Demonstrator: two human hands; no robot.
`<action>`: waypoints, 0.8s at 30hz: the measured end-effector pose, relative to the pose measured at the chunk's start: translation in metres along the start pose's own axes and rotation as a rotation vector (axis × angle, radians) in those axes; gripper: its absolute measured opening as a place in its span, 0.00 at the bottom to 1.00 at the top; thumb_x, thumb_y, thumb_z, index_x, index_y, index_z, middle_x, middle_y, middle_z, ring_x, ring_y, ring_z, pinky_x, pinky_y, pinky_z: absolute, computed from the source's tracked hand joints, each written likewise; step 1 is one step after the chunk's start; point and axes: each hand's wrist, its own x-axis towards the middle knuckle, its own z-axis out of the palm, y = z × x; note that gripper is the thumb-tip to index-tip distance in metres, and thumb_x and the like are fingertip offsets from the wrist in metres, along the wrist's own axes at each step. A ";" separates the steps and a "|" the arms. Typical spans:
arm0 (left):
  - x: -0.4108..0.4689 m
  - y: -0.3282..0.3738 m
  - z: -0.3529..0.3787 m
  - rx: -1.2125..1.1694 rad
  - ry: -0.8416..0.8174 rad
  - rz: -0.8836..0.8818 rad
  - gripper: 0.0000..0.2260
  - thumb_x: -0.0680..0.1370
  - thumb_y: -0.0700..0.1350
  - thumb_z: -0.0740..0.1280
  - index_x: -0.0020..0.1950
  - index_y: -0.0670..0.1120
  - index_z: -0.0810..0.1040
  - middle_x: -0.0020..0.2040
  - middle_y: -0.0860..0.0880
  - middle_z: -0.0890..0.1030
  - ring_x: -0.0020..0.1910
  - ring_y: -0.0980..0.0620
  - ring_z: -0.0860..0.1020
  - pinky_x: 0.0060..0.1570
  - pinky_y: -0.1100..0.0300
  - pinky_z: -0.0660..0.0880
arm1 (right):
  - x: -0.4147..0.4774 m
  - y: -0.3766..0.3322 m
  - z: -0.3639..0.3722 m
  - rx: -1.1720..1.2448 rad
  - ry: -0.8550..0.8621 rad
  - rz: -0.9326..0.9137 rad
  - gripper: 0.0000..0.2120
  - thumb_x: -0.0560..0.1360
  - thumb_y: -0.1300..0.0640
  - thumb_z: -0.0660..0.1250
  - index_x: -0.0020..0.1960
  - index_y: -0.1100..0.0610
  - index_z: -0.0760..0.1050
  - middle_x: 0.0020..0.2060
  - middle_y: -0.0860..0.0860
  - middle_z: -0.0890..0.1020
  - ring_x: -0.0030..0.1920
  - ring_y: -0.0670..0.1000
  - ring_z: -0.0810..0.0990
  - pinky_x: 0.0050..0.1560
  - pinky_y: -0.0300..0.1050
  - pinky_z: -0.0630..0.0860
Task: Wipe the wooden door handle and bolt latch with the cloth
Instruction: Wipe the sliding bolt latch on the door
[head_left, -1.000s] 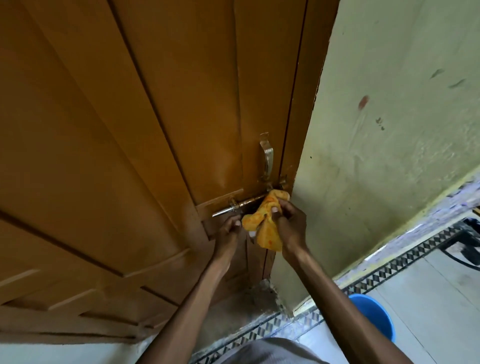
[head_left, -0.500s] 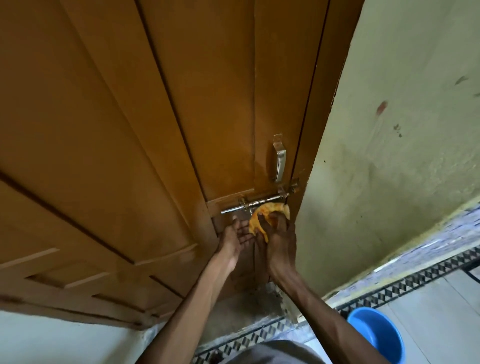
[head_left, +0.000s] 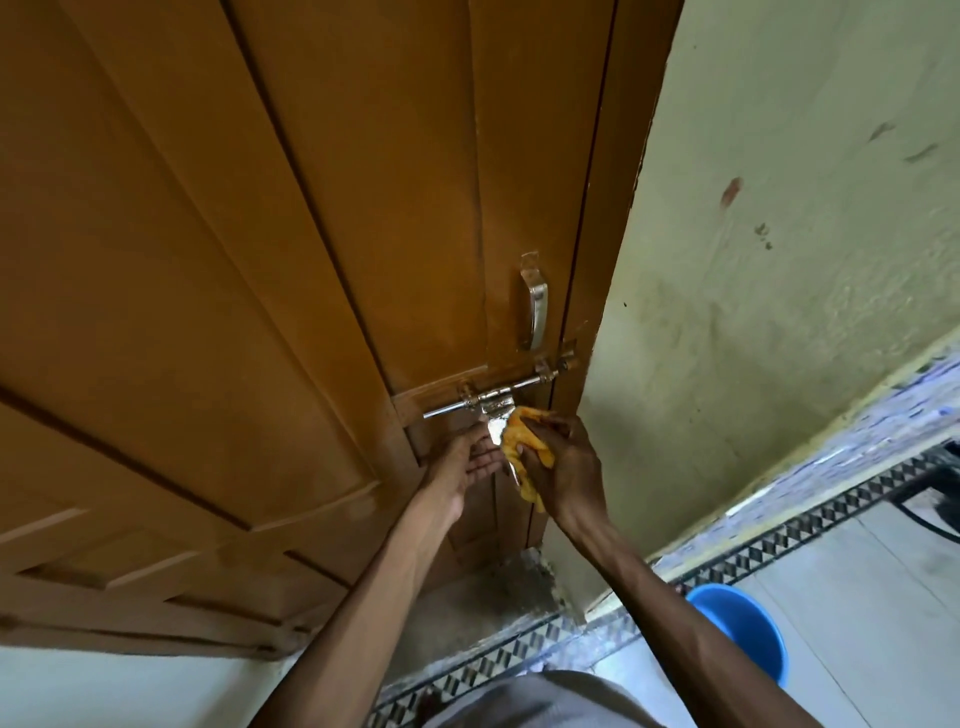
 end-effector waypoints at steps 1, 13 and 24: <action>0.000 0.000 0.001 0.032 0.001 0.021 0.05 0.82 0.43 0.67 0.55 0.42 0.79 0.37 0.47 0.83 0.39 0.50 0.82 0.44 0.57 0.81 | -0.002 -0.007 -0.012 0.020 -0.020 -0.009 0.18 0.73 0.44 0.68 0.62 0.45 0.77 0.59 0.48 0.77 0.55 0.48 0.77 0.57 0.37 0.74; -0.004 0.011 0.006 0.337 0.120 0.269 0.12 0.77 0.32 0.72 0.36 0.41 0.74 0.30 0.45 0.76 0.33 0.47 0.76 0.32 0.59 0.78 | 0.063 -0.047 -0.045 0.939 -0.694 0.646 0.16 0.80 0.47 0.61 0.51 0.59 0.80 0.43 0.55 0.86 0.41 0.54 0.86 0.47 0.48 0.81; -0.011 0.014 -0.021 1.327 0.481 1.005 0.12 0.73 0.35 0.71 0.54 0.46 0.84 0.53 0.47 0.81 0.56 0.43 0.76 0.53 0.45 0.77 | 0.071 -0.032 -0.037 0.929 -0.777 0.650 0.16 0.78 0.48 0.62 0.54 0.60 0.79 0.47 0.57 0.84 0.45 0.56 0.85 0.49 0.50 0.81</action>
